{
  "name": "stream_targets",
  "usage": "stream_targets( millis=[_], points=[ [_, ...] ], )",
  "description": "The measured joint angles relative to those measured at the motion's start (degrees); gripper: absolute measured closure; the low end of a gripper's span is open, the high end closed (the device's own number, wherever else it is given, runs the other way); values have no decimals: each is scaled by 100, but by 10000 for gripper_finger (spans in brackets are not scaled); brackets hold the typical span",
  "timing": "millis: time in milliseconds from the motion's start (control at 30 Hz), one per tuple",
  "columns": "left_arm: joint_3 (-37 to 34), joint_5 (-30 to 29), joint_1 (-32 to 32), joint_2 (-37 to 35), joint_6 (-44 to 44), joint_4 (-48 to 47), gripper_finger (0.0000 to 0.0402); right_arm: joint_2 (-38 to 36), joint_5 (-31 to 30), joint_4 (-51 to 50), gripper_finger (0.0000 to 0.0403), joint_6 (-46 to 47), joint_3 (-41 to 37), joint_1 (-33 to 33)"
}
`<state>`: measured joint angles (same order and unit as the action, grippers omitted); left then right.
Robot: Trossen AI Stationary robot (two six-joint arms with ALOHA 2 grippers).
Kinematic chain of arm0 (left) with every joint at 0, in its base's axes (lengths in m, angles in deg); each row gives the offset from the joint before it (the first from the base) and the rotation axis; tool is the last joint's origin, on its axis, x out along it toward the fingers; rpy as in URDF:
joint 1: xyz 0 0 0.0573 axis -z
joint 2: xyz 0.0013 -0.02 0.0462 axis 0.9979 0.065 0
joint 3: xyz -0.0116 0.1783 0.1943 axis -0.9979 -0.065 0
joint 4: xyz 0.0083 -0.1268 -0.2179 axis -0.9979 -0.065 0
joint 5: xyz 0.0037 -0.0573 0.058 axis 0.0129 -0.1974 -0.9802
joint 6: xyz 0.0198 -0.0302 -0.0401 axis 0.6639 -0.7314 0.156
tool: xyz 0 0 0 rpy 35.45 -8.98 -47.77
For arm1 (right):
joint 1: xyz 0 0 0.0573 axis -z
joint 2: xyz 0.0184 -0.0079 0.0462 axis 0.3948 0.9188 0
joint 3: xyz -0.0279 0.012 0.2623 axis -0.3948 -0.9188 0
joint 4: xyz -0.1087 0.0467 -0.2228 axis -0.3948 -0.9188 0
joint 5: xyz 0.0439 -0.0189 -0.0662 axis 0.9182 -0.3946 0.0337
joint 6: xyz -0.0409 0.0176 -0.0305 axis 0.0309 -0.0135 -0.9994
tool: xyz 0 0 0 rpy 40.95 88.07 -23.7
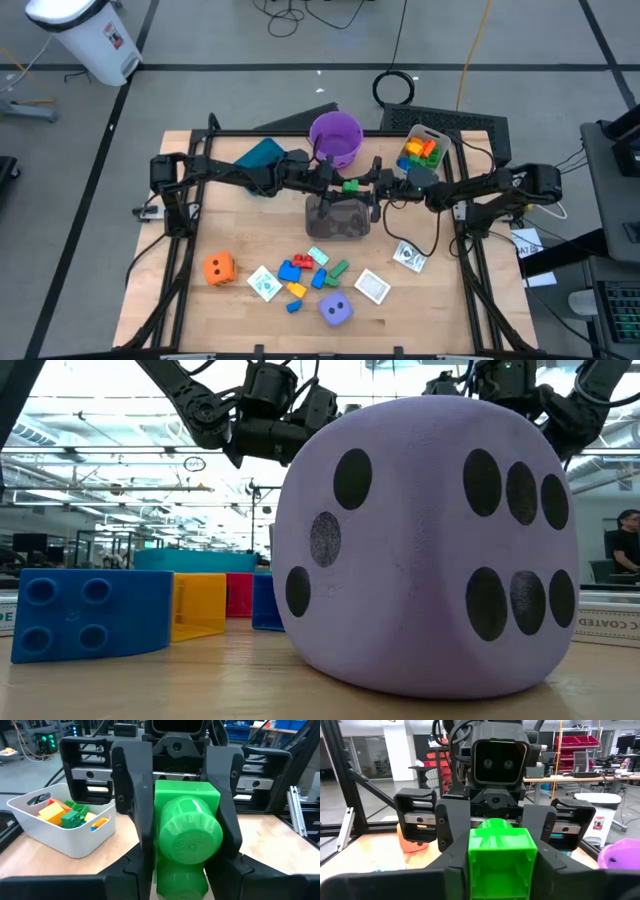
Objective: Pick & Place Toys
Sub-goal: Put the green game piece into the white bin
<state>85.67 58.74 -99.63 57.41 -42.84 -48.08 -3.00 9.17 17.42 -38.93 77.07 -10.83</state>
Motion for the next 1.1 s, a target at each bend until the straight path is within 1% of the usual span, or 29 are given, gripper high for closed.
stream_targets(
  millis=[100, 200, 400, 467, 533, 700, 800, 867, 933, 1100],
  points=[
    [0, -29, -1, 0, -195, 17, 227, -72, 1, -86, 306, -19, 0, 0],
    [0, -252, 10, -9, -581, 45, 193, -307, -9, -378, 306, -84, 0, 34],
    [0, -321, -2, -264, -601, -161, 127, -1254, -17, -1483, 302, -93, -4, 271],
    [0, -297, -15, -427, -598, -375, 112, -1606, -155, -2004, 302, -95, -6, 370],
    [0, -304, -56, -640, -595, -615, 102, -1930, -487, -2494, 304, -146, -9, 461],
    [2, -308, -94, -960, -601, -1149, 88, -2654, -1869, -4071, 303, -614, -9, 810],
    [2, -298, -71, -986, -587, -1231, 88, -2816, -2385, -4888, 297, -748, -11, 1228],
    [2, -306, -59, -986, -583, -1251, 92, -2831, -2600, -5288, 297, -590, -11, 1603],
    [0, -372, -43, -973, -536, -1280, 96, -2830, -2716, -5644, 299, -241, -11, 2018],
    [0, -397, -38, -966, -534, -1322, 100, -2830, -2737, -6466, 293, 392, -11, 3050]
  ],
)
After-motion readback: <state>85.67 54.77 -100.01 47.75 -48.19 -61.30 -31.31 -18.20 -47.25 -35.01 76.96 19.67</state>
